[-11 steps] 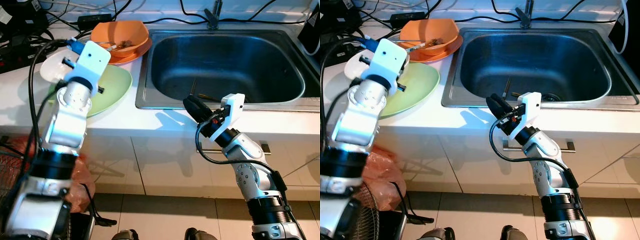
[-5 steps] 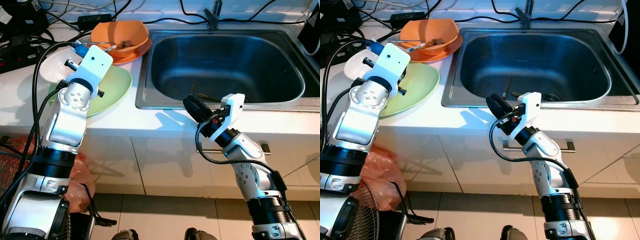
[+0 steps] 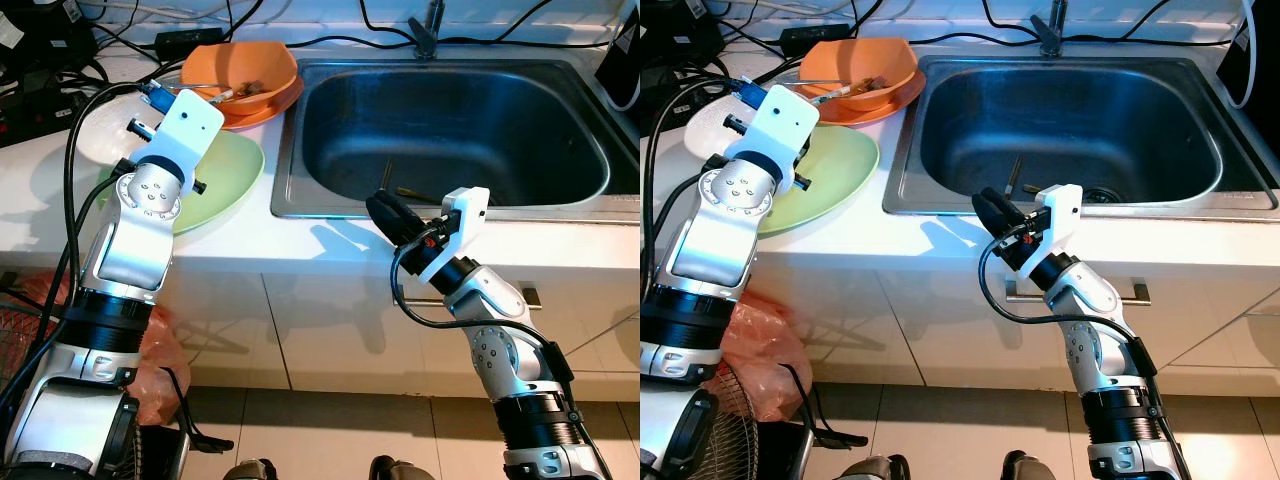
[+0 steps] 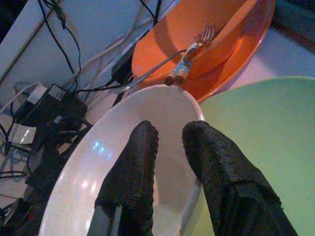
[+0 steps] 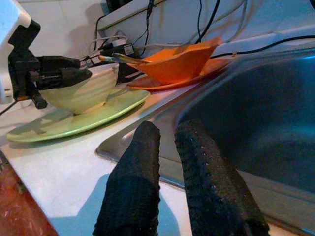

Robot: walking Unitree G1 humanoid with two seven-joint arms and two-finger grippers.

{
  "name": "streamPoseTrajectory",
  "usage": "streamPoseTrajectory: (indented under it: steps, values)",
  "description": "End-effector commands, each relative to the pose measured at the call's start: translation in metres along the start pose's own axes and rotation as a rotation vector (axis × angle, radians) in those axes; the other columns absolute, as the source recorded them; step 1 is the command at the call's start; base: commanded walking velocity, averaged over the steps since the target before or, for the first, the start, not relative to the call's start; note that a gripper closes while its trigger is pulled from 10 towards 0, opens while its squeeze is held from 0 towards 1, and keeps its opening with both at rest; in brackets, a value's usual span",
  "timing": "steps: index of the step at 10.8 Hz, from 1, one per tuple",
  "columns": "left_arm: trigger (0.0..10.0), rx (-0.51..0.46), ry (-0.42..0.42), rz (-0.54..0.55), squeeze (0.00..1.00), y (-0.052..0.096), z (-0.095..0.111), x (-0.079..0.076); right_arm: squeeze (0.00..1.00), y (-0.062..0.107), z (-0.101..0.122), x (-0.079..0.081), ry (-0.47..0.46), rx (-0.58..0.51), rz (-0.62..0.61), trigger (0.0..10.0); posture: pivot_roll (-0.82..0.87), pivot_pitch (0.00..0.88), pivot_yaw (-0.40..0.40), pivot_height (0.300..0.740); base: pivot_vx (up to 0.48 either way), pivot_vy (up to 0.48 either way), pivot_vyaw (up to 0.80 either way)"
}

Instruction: Kitchen organization

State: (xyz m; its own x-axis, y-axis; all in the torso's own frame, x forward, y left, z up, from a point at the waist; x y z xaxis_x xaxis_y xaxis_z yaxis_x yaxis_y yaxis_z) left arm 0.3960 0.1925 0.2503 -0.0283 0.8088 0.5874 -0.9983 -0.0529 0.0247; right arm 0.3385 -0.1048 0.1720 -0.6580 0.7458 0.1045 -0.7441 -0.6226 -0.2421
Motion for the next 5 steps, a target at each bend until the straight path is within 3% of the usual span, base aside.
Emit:
streamPoseTrajectory:
  steps: [1,2,5]
  values:
    - [10.0,0.027,0.009,-0.037,0.00,0.003,-0.007,-0.009,0.00,0.003,-0.009,-0.001,-0.013,0.039,-0.006,10.0,0.04,0.156,0.035,0.740,0.000,0.000,0.00]
    - [10.0,0.003,0.021,-0.075,0.00,0.010,0.000,-0.022,0.00,0.002,-0.009,0.000,-0.014,0.040,-0.004,10.0,0.04,0.156,0.034,0.740,0.000,0.000,0.00]
    - [10.0,-0.008,0.018,-0.067,0.00,0.013,0.003,-0.021,0.00,0.002,-0.010,0.000,-0.017,0.040,-0.004,10.0,0.04,0.157,0.033,0.740,0.000,0.000,0.00]
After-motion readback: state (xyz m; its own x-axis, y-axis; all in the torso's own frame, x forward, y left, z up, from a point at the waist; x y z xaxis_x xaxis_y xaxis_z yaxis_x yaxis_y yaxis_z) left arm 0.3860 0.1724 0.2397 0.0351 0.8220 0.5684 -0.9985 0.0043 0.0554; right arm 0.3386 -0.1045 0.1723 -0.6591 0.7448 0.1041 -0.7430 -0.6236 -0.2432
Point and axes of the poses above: a point about 5 cm out from each wrist's last joint towards the gripper, its own y axis pointing back from the gripper into the wrist, its own z axis along the axis of the wrist's last joint, x = y × z, the point moved 3 cm from there along -y, pointing out of the wrist towards the gripper, and after that the axes turned 4 degrees about y, right-handed, at the moved point
